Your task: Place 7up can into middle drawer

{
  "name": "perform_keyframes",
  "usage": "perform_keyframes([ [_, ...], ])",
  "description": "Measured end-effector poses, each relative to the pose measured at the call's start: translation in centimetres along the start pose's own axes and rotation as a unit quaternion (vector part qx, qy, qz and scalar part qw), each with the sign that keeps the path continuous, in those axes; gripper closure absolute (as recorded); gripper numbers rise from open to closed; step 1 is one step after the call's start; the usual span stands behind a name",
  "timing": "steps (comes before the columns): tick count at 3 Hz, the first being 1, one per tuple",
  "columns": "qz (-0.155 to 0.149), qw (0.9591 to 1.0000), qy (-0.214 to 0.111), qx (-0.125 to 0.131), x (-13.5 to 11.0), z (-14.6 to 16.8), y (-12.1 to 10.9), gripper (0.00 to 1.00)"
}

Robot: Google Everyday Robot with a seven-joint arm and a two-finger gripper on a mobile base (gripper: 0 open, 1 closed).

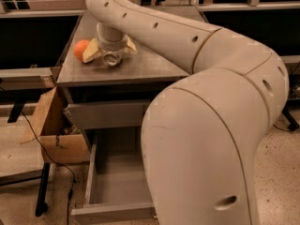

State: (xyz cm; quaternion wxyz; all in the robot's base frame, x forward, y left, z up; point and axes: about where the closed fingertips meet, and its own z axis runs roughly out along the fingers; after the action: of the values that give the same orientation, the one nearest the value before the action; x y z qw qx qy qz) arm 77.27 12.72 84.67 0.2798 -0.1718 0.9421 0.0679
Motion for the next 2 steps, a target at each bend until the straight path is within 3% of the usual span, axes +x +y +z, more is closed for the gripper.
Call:
perform_keyframes([
  [1, -0.008, 0.9999, -0.003, 0.013, 0.3, 0.2, -1.2, 0.05],
  [2, -0.021, 0.9996, -0.012, 0.014, 0.3, 0.1, -2.2, 0.21],
])
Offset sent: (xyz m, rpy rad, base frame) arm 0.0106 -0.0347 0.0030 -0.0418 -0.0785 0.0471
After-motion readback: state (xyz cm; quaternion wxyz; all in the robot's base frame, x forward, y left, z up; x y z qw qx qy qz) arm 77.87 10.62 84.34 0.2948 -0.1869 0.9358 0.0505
